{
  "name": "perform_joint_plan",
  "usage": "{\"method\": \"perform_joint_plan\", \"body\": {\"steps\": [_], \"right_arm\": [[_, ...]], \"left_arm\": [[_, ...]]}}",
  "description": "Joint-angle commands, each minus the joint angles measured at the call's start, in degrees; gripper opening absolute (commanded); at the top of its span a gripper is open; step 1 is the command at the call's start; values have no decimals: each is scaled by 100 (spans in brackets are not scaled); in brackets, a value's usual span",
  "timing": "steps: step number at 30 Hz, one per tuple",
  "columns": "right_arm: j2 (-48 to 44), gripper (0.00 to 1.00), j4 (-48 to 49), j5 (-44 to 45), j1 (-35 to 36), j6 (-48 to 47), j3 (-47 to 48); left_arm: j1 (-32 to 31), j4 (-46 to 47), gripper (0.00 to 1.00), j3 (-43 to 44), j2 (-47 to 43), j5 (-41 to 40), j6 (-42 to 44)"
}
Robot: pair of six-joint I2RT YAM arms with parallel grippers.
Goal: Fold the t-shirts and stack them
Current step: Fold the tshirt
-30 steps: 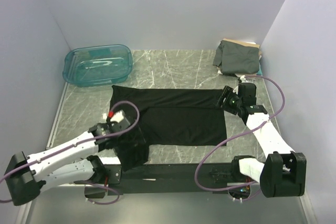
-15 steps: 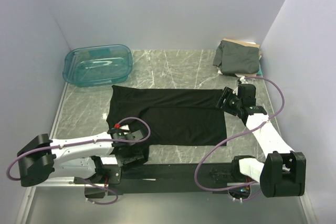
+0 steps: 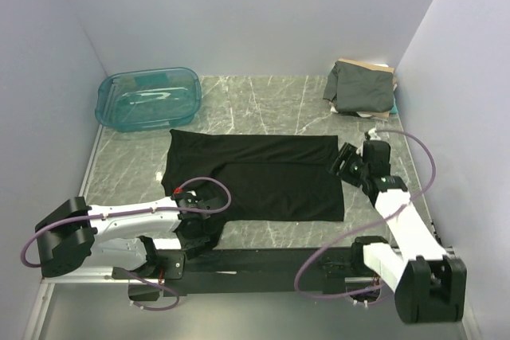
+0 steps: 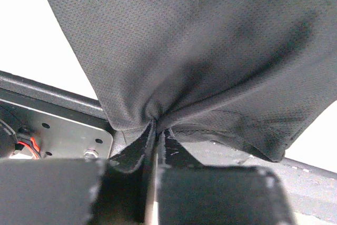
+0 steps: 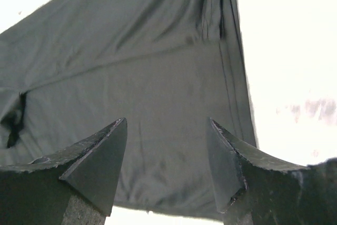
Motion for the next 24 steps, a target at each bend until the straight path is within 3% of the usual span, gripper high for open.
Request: {"method": "perform_joint_plan", "body": {"steps": [1, 5, 10, 24], "right_arm": [[-642, 68, -322, -112, -34, 316, -291], [-1502, 70, -1042, 19, -42, 703, -555], [-2005, 71, -1755, -444, -42, 1229, -845], [-1690, 70, -2801, 195, -42, 1513, -871]], "left_arm": [[-15, 660, 1, -39, 67, -296, -116], [-6, 677, 1, 85, 32, -472, 15], [-6, 607, 1, 252, 49, -639, 138], [29, 334, 1, 357, -513, -1122, 200]]}}
